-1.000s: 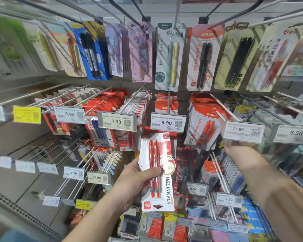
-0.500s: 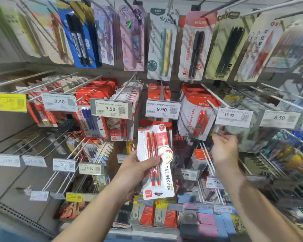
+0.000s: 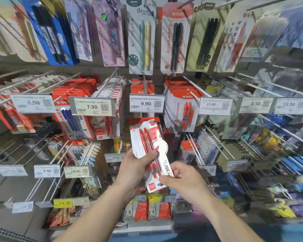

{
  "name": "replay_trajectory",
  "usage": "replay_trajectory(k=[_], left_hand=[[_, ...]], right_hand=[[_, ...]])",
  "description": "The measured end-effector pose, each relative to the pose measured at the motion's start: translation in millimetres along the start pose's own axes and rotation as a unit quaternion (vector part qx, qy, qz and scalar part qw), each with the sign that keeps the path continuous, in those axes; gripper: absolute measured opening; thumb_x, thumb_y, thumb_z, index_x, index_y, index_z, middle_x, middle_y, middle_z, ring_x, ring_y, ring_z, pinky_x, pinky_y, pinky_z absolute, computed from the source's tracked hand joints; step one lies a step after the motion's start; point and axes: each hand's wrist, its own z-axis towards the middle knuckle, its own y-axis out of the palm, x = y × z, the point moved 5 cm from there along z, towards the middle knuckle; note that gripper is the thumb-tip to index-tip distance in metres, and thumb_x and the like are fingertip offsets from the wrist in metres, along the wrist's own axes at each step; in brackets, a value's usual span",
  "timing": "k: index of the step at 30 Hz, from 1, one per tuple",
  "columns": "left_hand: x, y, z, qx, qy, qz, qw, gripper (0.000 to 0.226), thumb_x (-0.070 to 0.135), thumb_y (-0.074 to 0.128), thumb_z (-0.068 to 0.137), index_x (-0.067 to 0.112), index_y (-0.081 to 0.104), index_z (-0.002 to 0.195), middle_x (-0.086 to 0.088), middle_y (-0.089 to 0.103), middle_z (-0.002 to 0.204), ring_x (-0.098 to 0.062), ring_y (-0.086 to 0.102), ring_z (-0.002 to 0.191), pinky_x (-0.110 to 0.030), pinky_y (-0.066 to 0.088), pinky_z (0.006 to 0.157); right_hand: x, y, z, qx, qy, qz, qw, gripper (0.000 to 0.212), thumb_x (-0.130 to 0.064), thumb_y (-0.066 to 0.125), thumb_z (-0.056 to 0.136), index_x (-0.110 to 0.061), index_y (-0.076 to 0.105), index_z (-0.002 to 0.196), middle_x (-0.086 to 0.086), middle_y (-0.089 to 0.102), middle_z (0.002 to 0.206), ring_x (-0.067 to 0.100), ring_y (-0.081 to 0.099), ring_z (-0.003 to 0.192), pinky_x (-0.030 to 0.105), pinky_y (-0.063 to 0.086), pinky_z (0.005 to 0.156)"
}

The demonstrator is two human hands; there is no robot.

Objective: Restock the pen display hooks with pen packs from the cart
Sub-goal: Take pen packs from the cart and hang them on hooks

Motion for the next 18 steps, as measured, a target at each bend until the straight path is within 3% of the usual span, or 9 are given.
replay_trajectory(k=[2,5,7,9,10,13,16,18], left_hand=[[-1.1,0.5,-0.7,-0.011,-0.006,0.008,1.0,0.024,0.018,0.077,0.092,0.014,0.068,0.114,-0.011,0.08,0.098,-0.033,0.078,0.086,-0.04,0.062,0.065],[1.5,-4.7,1.7,-0.015,-0.001,0.0,1.0,0.03,0.019,0.077,0.091,0.01,0.069,0.118,-0.013,0.08,0.105,-0.035,0.077,0.095,-0.054,0.061,0.089],[3.3,-10.3,4.3,-0.016,-0.004,-0.003,1.0,0.032,0.023,0.078,0.09,0.01,0.069,0.118,-0.014,0.079,0.105,-0.037,0.077,0.095,-0.054,0.06,0.089],[5.6,-17.5,5.3,-0.007,0.0,0.004,1.0,0.031,0.029,0.078,0.09,0.011,0.069,0.114,-0.014,0.08,0.1,-0.033,0.077,0.086,-0.041,0.059,0.076],[6.2,-21.2,5.1,-0.003,0.0,0.0,1.0,0.031,0.031,0.077,0.09,0.012,0.069,0.113,-0.014,0.08,0.099,-0.031,0.077,0.084,-0.039,0.058,0.073],[7.1,-31.8,1.6,0.007,-0.008,-0.029,1.0,0.035,0.033,0.075,0.092,0.015,0.066,0.12,-0.013,0.08,0.104,-0.034,0.077,0.095,-0.048,0.061,0.085],[7.7,-43.5,-2.9,0.019,-0.007,-0.038,0.999,0.035,0.028,0.072,0.094,0.013,0.063,0.125,-0.014,0.079,0.106,-0.035,0.077,0.097,-0.054,0.06,0.089],[5.9,-52.3,-6.5,0.025,-0.015,-0.045,0.999,0.033,0.021,0.072,0.094,0.012,0.063,0.124,-0.014,0.079,0.106,-0.036,0.077,0.097,-0.053,0.061,0.087]], right_hand=[[1.8,-3.6,0.4,-0.015,-0.008,-0.009,1.0,0.01,-0.032,0.081,0.084,-0.033,0.073,0.089,0.008,0.076,0.089,0.024,0.071,0.078,0.049,0.057,0.083],[7.1,-12.0,1.5,-0.047,0.005,-0.01,0.999,0.005,-0.025,0.077,0.09,-0.023,0.073,0.092,0.0,0.078,0.091,0.024,0.07,0.078,0.047,0.058,0.08],[8.9,-17.6,2.7,-0.08,0.01,-0.021,0.997,0.006,-0.024,0.075,0.091,-0.022,0.073,0.096,-0.009,0.079,0.097,0.015,0.073,0.086,0.04,0.059,0.077],[8.5,-24.9,4.8,-0.095,0.014,-0.04,0.995,0.007,-0.021,0.073,0.091,-0.022,0.072,0.098,-0.014,0.078,0.1,0.009,0.074,0.092,0.032,0.059,0.074],[7.5,-28.9,6.9,-0.096,0.013,-0.051,0.994,0.006,-0.018,0.072,0.092,-0.021,0.072,0.097,-0.013,0.079,0.097,0.008,0.073,0.089,0.03,0.056,0.073],[7.6,-38.8,14.0,-0.066,0.015,-0.077,0.995,0.006,-0.015,0.068,0.093,-0.02,0.07,0.095,-0.008,0.078,0.081,0.011,0.065,0.065,0.023,0.045,0.058],[12.6,-41.6,24.3,-0.007,0.038,0.042,0.998,0.011,-0.004,0.061,0.096,-0.01,0.07,0.099,0.0,0.076,0.074,0.019,0.067,0.064,0.026,0.044,0.055],[13.1,-35.7,29.6,-0.003,0.051,0.145,0.988,0.018,0.0,0.056,0.098,-0.003,0.071,0.109,0.011,0.078,0.086,0.025,0.068,0.072,0.035,0.049,0.061]])
